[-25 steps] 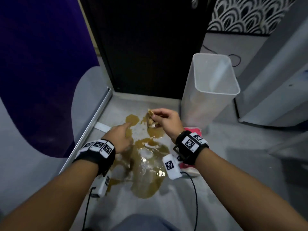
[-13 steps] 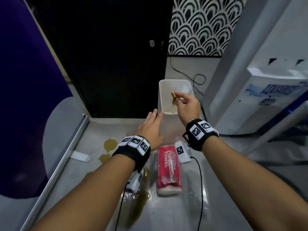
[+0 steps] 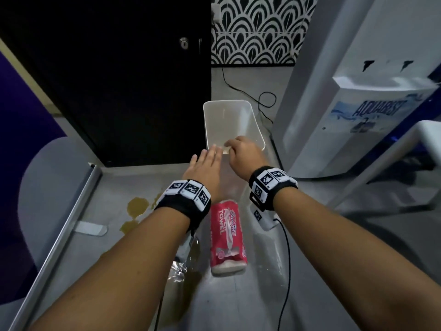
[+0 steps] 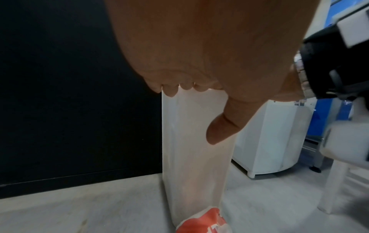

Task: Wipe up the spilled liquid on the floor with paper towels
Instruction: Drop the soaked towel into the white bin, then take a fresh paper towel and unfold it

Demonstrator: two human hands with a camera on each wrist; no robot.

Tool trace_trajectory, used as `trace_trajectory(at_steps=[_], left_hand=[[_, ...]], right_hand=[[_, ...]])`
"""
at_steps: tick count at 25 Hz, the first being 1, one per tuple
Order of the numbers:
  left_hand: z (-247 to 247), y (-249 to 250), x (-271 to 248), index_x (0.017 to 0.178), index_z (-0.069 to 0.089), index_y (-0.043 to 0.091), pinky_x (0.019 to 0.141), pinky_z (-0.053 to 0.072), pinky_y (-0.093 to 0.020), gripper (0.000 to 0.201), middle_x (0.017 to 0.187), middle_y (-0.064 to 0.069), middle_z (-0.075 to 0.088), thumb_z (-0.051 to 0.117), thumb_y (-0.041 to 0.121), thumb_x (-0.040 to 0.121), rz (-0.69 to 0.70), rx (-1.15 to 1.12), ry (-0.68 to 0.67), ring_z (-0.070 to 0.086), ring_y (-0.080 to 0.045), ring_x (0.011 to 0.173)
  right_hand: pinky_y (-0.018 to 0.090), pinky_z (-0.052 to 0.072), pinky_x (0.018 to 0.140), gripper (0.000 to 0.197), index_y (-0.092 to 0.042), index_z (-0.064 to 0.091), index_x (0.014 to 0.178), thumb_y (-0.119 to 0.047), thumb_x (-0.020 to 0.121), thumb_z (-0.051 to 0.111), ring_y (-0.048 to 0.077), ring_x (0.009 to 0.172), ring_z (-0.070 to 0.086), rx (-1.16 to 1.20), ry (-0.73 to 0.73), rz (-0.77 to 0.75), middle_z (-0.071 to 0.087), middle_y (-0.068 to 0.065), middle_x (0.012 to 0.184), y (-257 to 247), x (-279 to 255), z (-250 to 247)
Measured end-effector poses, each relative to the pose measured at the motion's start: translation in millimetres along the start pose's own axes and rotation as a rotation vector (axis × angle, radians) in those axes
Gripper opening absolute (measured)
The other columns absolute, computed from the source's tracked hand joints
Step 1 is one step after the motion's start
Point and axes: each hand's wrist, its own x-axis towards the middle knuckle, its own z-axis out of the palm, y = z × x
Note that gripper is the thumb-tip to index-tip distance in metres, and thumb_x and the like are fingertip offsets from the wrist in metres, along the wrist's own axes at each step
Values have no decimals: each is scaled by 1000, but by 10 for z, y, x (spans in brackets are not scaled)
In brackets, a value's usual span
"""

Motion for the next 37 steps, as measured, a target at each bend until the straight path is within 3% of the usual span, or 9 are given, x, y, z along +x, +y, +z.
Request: trace_trajectory(at_steps=[4,6,12,15,18,21,26,33,37], left_hand=[[53,-15,-7,156,-14,19,123,0,-47,104,163,1,-18,61,31,85,6,-58,18,-4,-31,151],[123,-51,-25,155,-15,22,123,1,-48,105,163,2,-19,61,30,84,31,-102,88,-7,-30,151],[805,-250,-343,156,-13,24,123,6,-48,104,164,0,-16,62,24,84,25,-208,265,-13,-22,151],[1373,-280,-520,157,-1,21,121,20,-46,91,165,-3,7,56,39,89,-56,-257,33,9,-23,151],[1916,-169,-677,154,1,26,105,42,-50,107,147,-6,44,50,76,73,-87,-243,-206,45,-31,130],[2258,-19,-805,154,-9,24,94,50,-47,130,129,-5,57,43,94,57,-73,-169,-311,57,-31,112],[2357,149,-844,155,-3,6,89,49,-43,120,125,-10,58,55,75,76,-119,33,-207,56,-30,109],[2346,159,-765,153,6,7,90,49,-46,112,122,-12,61,45,81,78,-143,60,-184,59,-32,109],[2345,186,-765,154,-1,9,91,47,-43,113,128,-9,58,45,80,79,-169,13,-226,56,-30,115]], right_hand=[[35,48,90,24,-6,74,104,-6,86,58,25,101,60,76,413,-230,66,11,106,40,-421,67],[33,46,86,23,-10,73,105,-9,86,60,23,97,59,83,445,-242,65,7,102,56,-770,188],[35,50,64,19,-23,56,90,-40,96,52,23,79,61,24,17,202,60,-4,85,185,-1602,781],[36,51,70,51,-21,58,104,-67,94,38,31,87,67,-165,-234,401,69,5,93,265,-1702,956],[36,49,70,80,-16,63,103,-84,87,22,31,82,66,-323,-415,452,70,11,92,267,-1678,1084],[34,46,67,78,-14,67,97,-74,95,16,29,80,65,-415,-468,412,70,9,90,217,-1591,1146],[39,54,77,45,-17,58,130,-34,110,22,34,90,69,-475,-493,217,71,12,98,139,-1615,1072],[36,42,61,52,-13,67,86,-36,109,27,37,76,68,-390,-316,136,70,14,80,-51,-1644,855],[32,34,54,61,-17,39,56,-44,108,24,31,55,53,-341,-197,118,47,3,56,-224,-1596,655]])
